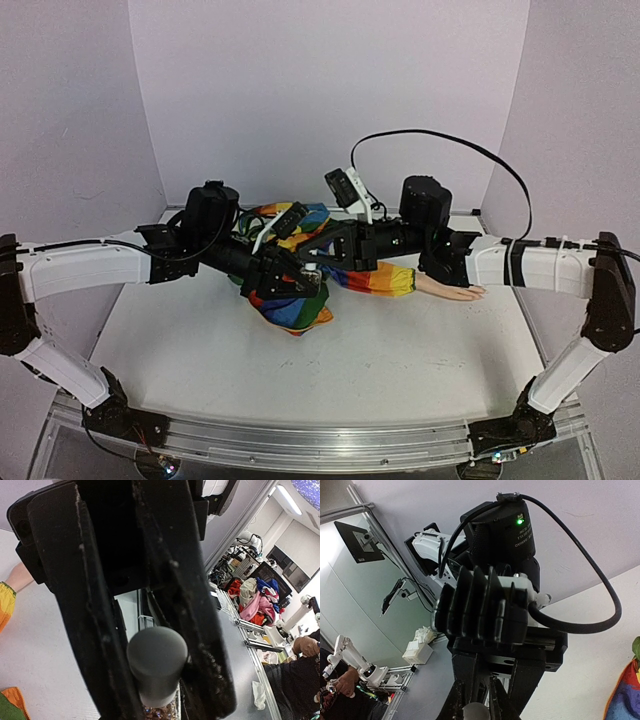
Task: Paint the nails
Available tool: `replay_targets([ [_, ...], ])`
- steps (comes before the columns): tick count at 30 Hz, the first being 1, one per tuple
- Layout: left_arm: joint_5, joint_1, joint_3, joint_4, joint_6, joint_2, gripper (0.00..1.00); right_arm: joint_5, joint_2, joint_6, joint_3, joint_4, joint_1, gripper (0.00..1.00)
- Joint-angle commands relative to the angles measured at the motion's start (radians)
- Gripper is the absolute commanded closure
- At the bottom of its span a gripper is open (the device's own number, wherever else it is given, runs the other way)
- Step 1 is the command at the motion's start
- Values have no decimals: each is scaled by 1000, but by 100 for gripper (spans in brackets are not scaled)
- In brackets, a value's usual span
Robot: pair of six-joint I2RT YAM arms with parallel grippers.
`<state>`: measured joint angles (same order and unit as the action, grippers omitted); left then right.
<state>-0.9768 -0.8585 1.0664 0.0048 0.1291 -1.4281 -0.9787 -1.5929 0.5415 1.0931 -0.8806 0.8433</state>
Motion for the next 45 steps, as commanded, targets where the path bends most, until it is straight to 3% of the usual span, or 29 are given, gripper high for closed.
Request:
replay_targets([
  [1, 110, 1, 23, 50, -33, 52, 100, 37, -7, -141, 62, 122, 27, 100],
  [3, 243, 8, 27, 32, -55, 71, 100, 161, -19, -219, 91, 246, 59, 100],
  [7, 697, 7, 48, 1, -117, 100, 100, 429, -42, -234, 100, 320, 119, 100],
  [9, 918, 6, 59, 1, -125, 104, 100, 667, -74, -215, 124, 364, 166, 100],
  [10, 1009, 4, 63, 1, -127, 106, 100, 858, -107, -211, 159, 419, 202, 100],
  [12, 1099, 2, 76, 17, -153, 90, 100, 1211, -197, -127, 251, 535, 262, 100],
  [15, 1116, -3, 99, 41, -149, 70, 100, 1331, -268, -42, 328, 553, 317, 100],
  [21, 1059, -5, 43, 50, -144, 76, 100, 1244, -225, -101, 349, 531, 303, 100],
  [28, 1049, 21, -93, 43, -125, 159, 100, 855, -52, -100, 162, 396, 141, 46],
  [31, 989, 57, -116, 32, -103, 170, 100, 703, 15, -96, 85, 329, 77, 31],
  [35, 716, 141, -104, 26, -46, 138, 100, 534, 73, -65, 12, 228, -23, 17],
  [39, 396, 192, -44, 26, -16, 74, 100, 418, 88, -35, -8, 177, -78, 10],
  [45, 67, 191, 5, 27, -22, 27, 100, 315, 65, 48, -44, 32, -80, 13],
])
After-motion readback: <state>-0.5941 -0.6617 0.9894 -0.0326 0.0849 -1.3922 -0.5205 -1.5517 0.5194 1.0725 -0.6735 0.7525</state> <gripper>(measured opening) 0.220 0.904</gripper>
